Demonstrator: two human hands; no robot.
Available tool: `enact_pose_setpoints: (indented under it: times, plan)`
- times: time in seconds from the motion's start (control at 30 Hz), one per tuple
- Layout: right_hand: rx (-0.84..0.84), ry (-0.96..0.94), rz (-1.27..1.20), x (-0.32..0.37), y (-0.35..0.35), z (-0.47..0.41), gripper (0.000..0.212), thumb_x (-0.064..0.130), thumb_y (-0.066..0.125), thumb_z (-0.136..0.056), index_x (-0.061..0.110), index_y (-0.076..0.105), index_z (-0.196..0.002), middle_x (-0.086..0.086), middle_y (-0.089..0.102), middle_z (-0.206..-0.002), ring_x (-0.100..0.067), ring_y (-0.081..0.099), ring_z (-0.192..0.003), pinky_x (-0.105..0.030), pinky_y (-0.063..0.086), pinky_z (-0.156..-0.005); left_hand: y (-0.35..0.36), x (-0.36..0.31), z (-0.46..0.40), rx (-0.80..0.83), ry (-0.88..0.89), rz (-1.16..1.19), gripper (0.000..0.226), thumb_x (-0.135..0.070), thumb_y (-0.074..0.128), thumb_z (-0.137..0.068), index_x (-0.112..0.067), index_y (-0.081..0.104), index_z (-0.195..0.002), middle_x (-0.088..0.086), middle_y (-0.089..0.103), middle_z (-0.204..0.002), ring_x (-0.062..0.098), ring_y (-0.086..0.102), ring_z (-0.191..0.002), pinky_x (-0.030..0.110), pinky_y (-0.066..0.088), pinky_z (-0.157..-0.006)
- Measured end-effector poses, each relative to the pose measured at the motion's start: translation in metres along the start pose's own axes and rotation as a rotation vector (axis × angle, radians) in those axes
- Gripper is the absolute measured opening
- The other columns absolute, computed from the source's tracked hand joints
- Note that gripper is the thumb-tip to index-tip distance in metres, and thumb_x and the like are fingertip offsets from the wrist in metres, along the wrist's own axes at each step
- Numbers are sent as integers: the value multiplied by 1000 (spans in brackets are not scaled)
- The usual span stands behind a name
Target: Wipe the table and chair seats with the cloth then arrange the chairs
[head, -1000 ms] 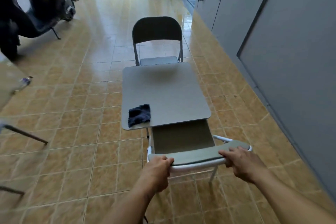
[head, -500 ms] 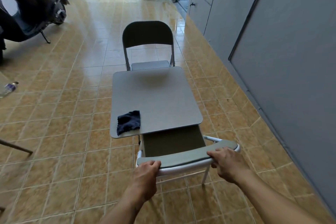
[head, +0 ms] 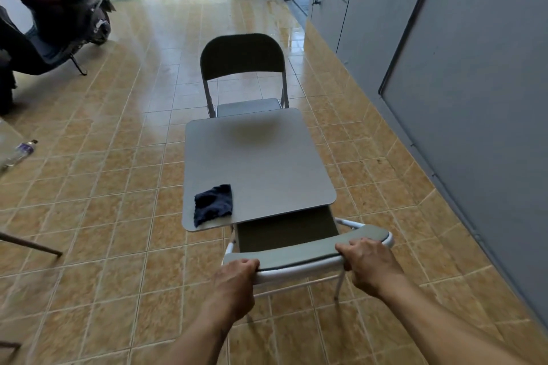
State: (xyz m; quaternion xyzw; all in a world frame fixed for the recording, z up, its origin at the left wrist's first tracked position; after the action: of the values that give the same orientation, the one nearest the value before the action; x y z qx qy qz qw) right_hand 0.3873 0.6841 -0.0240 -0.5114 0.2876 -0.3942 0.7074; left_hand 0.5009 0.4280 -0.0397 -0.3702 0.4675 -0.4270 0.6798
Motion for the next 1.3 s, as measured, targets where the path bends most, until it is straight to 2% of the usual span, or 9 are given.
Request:
enact_pose_setpoints:
  times: [0.1, 0.23, 0.43, 0.5, 0.63, 0.87, 1.03, 1.17, 1.3]
  plan:
    - [-17, -60, -2, -1, 6, -1, 32, 21, 56, -89, 34, 53, -118, 4, 63, -105, -20, 59, -99, -38, 51, -82, -2, 4, -2, 5, -11, 7, 26, -11, 58, -87, -33, 58, -102, -8, 61, -101, 12, 57, -87, 24, 49, -75]
    - [-70, -11, -26, -10, 7, 2, 40, 27, 57, -90, 38, 51, -128, 7, 63, -116, -19, 57, -110, -38, 45, -91, -3, -5, -6, 1, 8, -13, 27, -8, 58, -86, -29, 61, -103, -4, 63, -103, 15, 59, -91, 23, 43, -73]
    - [-52, -50, -54, -17, -1, 2, 39, 33, 54, -92, 41, 52, -130, 13, 63, -117, -16, 58, -107, -30, 39, -72, -1, -2, -8, -1, -8, -10, 24, -8, 57, -86, -26, 64, -100, -1, 65, -100, 18, 60, -93, 24, 42, -72]
    - [-60, -16, -64, -19, -2, 4, 40, 33, 55, -92, 42, 52, -131, 12, 63, -120, -16, 58, -109, -31, 40, -75, 0, -9, -7, -1, 5, -5, 22, -9, 57, -85, -26, 64, -97, 1, 65, -98, 20, 60, -91, 27, 45, -73]
    - [-39, 1, -80, -10, -1, 3, 36, 24, 56, -90, 36, 57, -124, 8, 65, -114, -20, 58, -104, -35, 46, -86, 2, -1, -6, -2, -6, 9, 21, -9, 56, -85, -26, 63, -95, -1, 63, -94, 18, 60, -88, 26, 46, -70]
    - [-22, 11, -88, -11, -2, -1, 41, 23, 59, -89, 37, 57, -127, 7, 64, -122, -19, 58, -111, -35, 44, -86, -6, -5, -10, 27, -33, -31, 21, -14, 61, -83, -28, 66, -98, 0, 60, -99, 18, 59, -88, 27, 50, -73]
    - [-39, 152, -242, -11, -2, 8, 15, 30, 58, -89, 31, 61, -103, 3, 65, -116, -20, 58, -103, -34, 47, -74, -13, -14, 0, 41, -15, -29, 13, -29, 58, -88, -30, 64, -100, -1, 57, -101, 15, 57, -85, 26, 51, -73]
    - [-84, 267, -372, -9, -8, 33, 41, 29, 61, -90, 28, 53, -130, 5, 56, -132, -18, 54, -114, -34, 46, -84, -26, -20, 10, 44, 10, 27, 19, -33, 56, -91, -32, 64, -108, -4, 63, -102, 14, 58, -91, 32, 54, -82]
    - [-88, 354, -520, -12, -29, 56, 42, 30, 60, -90, 33, 51, -131, 2, 59, -123, -16, 55, -98, -29, 46, -75, -47, -41, 18, -4, 70, 26, 37, -35, 56, -93, -28, 56, -129, -2, 59, -125, 19, 56, -113, 30, 47, -93]
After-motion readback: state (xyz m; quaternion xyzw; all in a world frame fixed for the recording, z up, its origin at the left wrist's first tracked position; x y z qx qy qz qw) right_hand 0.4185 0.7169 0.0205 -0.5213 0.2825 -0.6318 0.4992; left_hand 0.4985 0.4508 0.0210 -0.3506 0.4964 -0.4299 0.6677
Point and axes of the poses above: each hand's wrist, its own z-axis away from the middle knuckle, its own y-axis out of the palm, x = y × z, the point moved 1 cm from there along -z, towards the middle knuckle
